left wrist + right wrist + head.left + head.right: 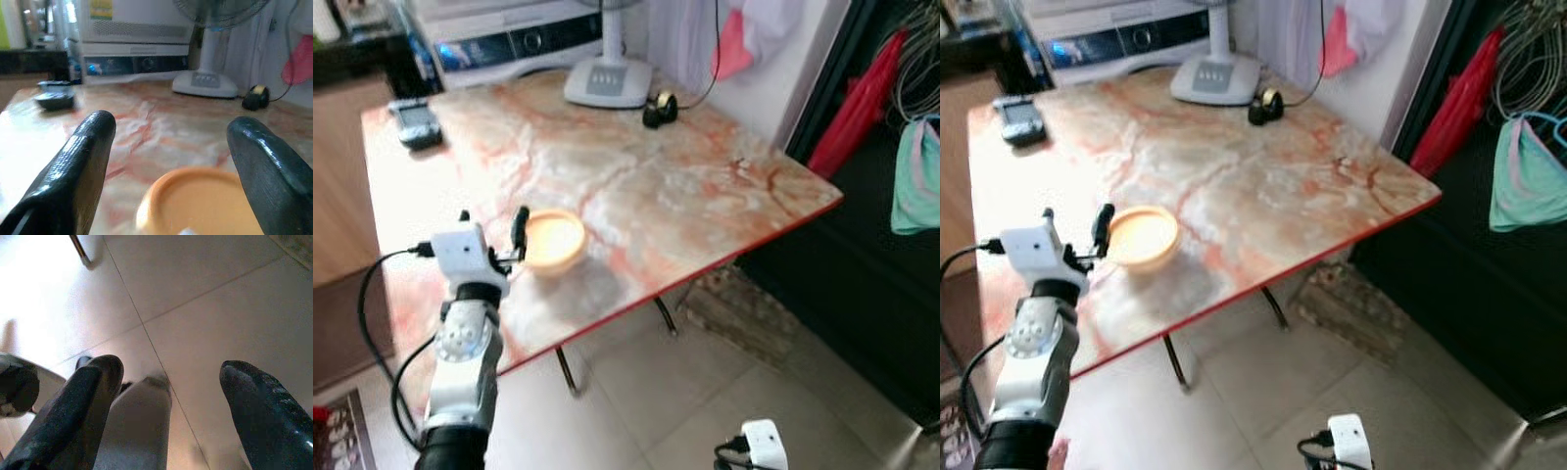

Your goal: Restocking fridge

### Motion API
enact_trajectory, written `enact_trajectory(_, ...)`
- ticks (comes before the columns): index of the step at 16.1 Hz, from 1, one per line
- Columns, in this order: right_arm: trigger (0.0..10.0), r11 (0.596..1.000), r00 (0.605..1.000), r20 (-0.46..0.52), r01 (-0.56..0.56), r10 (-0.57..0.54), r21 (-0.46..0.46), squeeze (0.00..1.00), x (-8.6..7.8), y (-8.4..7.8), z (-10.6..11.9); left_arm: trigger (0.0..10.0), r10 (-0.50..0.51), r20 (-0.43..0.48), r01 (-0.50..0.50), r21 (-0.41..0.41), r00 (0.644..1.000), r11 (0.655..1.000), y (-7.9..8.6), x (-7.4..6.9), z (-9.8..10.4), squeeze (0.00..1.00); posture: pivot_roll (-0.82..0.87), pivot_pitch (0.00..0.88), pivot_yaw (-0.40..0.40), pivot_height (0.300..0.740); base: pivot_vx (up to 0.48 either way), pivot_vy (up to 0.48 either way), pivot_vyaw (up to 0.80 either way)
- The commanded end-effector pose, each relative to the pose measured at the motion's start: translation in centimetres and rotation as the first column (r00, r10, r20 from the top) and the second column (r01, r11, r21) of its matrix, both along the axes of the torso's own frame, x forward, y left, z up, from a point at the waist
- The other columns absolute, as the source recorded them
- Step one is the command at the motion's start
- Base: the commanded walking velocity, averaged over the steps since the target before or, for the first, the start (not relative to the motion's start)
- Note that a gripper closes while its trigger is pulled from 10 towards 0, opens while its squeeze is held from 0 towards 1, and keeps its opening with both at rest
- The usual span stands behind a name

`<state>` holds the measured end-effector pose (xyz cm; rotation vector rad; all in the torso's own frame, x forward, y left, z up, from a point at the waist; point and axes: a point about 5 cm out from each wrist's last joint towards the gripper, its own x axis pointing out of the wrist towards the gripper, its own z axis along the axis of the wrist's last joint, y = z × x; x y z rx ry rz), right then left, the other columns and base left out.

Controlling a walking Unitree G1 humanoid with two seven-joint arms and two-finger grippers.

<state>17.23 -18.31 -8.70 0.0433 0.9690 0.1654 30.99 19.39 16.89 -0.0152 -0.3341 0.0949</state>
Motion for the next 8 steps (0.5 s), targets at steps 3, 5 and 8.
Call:
enact_trajectory(3, 10.0, 1.000, 1.000, -0.019, 0.016, -0.016, -0.022, 0.00, -0.6, -1.0, -0.1, 10.0, 0.019, 0.016, -0.018, -0.026, 1.000, 0.999, 0.0, -0.1, 0.3, 0.00, -0.03, 0.064, -0.041, 0.740, 0.084, 0.000, 0.00)
enact_trajectory(5, 10.0, 0.999, 1.000, -0.018, 0.022, -0.023, -0.023, 0.00, -0.5, -1.1, -0.1, 10.0, 0.065, 0.000, -0.064, -0.155, 0.998, 0.986, 1.2, -0.2, 0.2, 0.00, -0.03, 0.070, -0.041, 0.740, 0.000, 0.000, 0.00)
enact_trajectory(8, 10.0, 0.999, 0.999, -0.019, 0.028, -0.028, -0.025, 0.00, -0.5, -1.1, -0.1, 10.0, 0.087, -0.021, -0.089, -0.264, 0.996, 0.961, 3.1, -0.1, 0.6, 0.00, -0.03, 0.080, -0.044, 0.740, 0.000, 0.000, 0.00)
